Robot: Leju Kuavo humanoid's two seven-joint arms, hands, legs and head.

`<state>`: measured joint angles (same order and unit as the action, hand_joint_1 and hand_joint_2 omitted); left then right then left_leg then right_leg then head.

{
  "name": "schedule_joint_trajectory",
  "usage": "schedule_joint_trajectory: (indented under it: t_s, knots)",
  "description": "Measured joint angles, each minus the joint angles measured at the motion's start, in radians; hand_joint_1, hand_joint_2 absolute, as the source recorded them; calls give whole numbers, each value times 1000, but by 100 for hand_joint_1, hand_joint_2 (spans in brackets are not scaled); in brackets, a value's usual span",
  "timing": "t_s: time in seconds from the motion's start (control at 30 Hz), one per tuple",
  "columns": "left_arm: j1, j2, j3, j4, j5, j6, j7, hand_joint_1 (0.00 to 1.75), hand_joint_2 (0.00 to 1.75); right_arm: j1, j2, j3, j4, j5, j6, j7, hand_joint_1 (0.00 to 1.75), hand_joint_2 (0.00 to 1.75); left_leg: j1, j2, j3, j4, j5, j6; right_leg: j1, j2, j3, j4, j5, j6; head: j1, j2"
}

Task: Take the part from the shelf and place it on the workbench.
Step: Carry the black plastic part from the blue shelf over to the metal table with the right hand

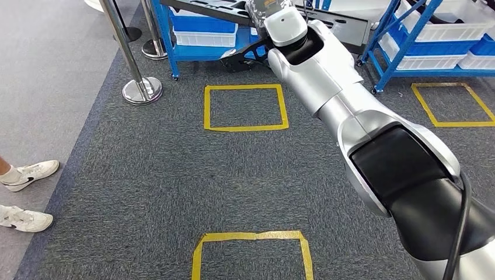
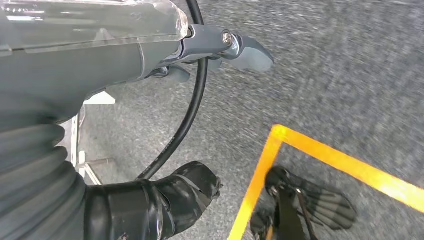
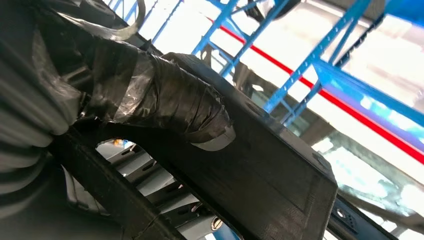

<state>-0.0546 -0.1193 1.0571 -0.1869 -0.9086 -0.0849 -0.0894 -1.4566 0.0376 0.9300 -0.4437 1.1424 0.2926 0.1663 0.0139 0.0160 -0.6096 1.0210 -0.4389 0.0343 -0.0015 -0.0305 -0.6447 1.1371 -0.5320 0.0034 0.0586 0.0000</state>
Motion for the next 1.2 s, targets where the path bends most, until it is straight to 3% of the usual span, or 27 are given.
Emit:
schedule_joint_trajectory:
  t_s: [0.07,0.1,0.13,0.17,0.2,0.27,0.33,0.4,0.47,0.53,0.6,0.63,0.67,0.7,0.73,0.8,0.83,0.9,0.93,1.0,1.03,1.1,1.13,1.17,1.2]
  knots:
    - [-1,0,0,0,-3,0,-1,0,175,-1,-5,-3,0,1,-1,5,175,175,0,-19,-4,0,4,5,-4,23,-56,130,-61,6,0,0]
    - [-2,0,0,0,-4,0,-2,0,175,-1,-8,-5,0,1,-1,6,175,175,0,-31,-5,0,5,5,-6,25,-77,176,-73,8,0,0]
    - [-2,0,0,0,-5,-1,-3,0,175,-1,-10,-7,0,1,0,7,175,175,0,-44,-5,1,5,5,-7,27,-82,188,-66,8,0,0]
    - [-1,-1,0,0,-6,-1,-3,0,175,-3,-12,-8,0,1,0,7,175,175,0,-56,-5,3,5,5,-9,29,-69,161,-39,8,0,0]
    - [0,-1,0,0,-6,-2,-4,0,175,-6,-14,-10,0,2,0,7,175,175,1,-68,-4,5,5,3,-11,37,-40,99,0,6,0,0]
    - [-1,-4,0,0,-7,-3,-4,0,175,-13,-17,-13,0,3,0,7,175,175,1,-90,-11,10,6,-3,-15,83,18,-26,56,0,0,0]
    - [-2,-6,0,0,-7,-3,-4,0,175,-18,-19,-15,0,3,0,7,175,175,7,-109,-26,13,12,-17,-13,110,35,-77,64,-4,0,0]
    - [-1,-7,0,0,-9,-3,-4,0,175,-20,-19,-15,-1,4,-1,7,175,175,13,-125,-36,11,19,-32,-11,89,35,-90,67,-11,1,0]
    - [0,-8,0,0,-11,-3,-4,0,175,-21,-19,-18,-4,4,-2,9,175,175,9,-91,-50,35,1,-42,-16,65,42,-104,74,-22,0,0]
    - [0,-10,0,0,-13,-3,-5,0,175,-24,-21,-23,-6,5,-2,10,175,175,7,-39,-93,135,-55,-48,-16,42,45,-111,78,-30,-1,0]
    - [-1,-10,0,0,-18,-2,-5,0,175,-24,-23,-25,-6,7,-3,8,175,175,9,-23,-144,256,-102,-53,-14,18,45,-111,78,-32,-1,0]
    - [-1,-10,0,0,-21,-1,-6,0,175,-21,-23,-25,-6,8,-3,7,175,175,9,-22,-151,277,-101,-54,-13,7,45,-111,78,-32,-1,0]
    - [-1,-10,0,0,-24,-1,-6,0,175,-19,-24,-26,-6,9,-3,6,175,175,9,-19,-140,259,-84,-53,-13,-5,45,-110,78,-31,-1,0]
    - [0,-10,0,0,-26,0,-6,0,175,-18,-24,-26,-7,11,-4,5,175,175,8,-13,-110,205,-54,-51,-12,-15,45,-109,77,-30,-1,0]
    - [-1,-10,0,0,-28,0,-6,0,175,-18,-24,-27,-7,12,-4,4,175,175,6,3,-73,135,-26,-47,-11,-25,46,-108,75,-29,-1,0]
    - [-3,-9,0,0,-33,0,-7,0,175,-19,-27,-31,-7,16,-6,0,175,175,-5,40,-17,26,3,-37,-4,-43,44,-105,72,-22,-1,0]
    - [-3,-9,0,0,-36,0,-7,0,175,-19,-29,-32,-7,18,-7,-2,175,175,-10,48,-7,4,5,-32,-1,-52,44,-104,71,-19,-1,0]
    - [-3,-10,0,0,-40,0,-7,0,175,-18,-30,-33,-7,21,-7,-9,175,175,-11,32,-9,-3,8,-23,4,-72,43,-105,71,-11,-1,0]
    - [-3,-10,0,0,-41,0,-7,0,175,-18,-30,-33,-7,22,-7,-12,175,175,-9,23,-8,-8,12,-17,2,-68,42,-99,64,-7,-1,0]
    - [-3,-11,0,0,-45,-2,-8,0,175,-19,-32,-34,-7,24,-7,-13,175,175,-4,6,-7,-17,21,-5,-3,-27,19,-42,21,1,0,0]
    - [-3,-12,0,0,-46,-2,-8,0,175,-18,-34,-34,-6,25,-7,-14,175,175,-3,-2,-7,-18,23,-1,-6,1,-5,17,-13,4,0,0]
    - [-4,-12,0,0,-48,-4,-9,0,175,-15,-38,-34,-4,28,-6,-17,175,175,-3,-25,-10,-17,25,3,-8,25,-61,144,-67,7,0,0]
    - [-5,-12,0,0,-49,-4,-9,0,175,-13,-40,-34,-2,29,-6,-19,175,175,-3,-38,-11,-14,26,3,-10,28,-76,176,-71,9,0,0]
    - [-5,-12,0,0,-50,-4,-10,0,175,-11,-41,-34,-1,29,-5,-20,175,175,-3,-52,-12,-11,25,3,-12,30,-74,171,-55,9,0,0]
    - [-4,-12,0,0,-52,-5,-10,0,175,-12,-41,-34,0,30,-5,-22,175,175,-3,-65,-12,-7,24,1,-14,34,-53,125,-21,9,0,0]
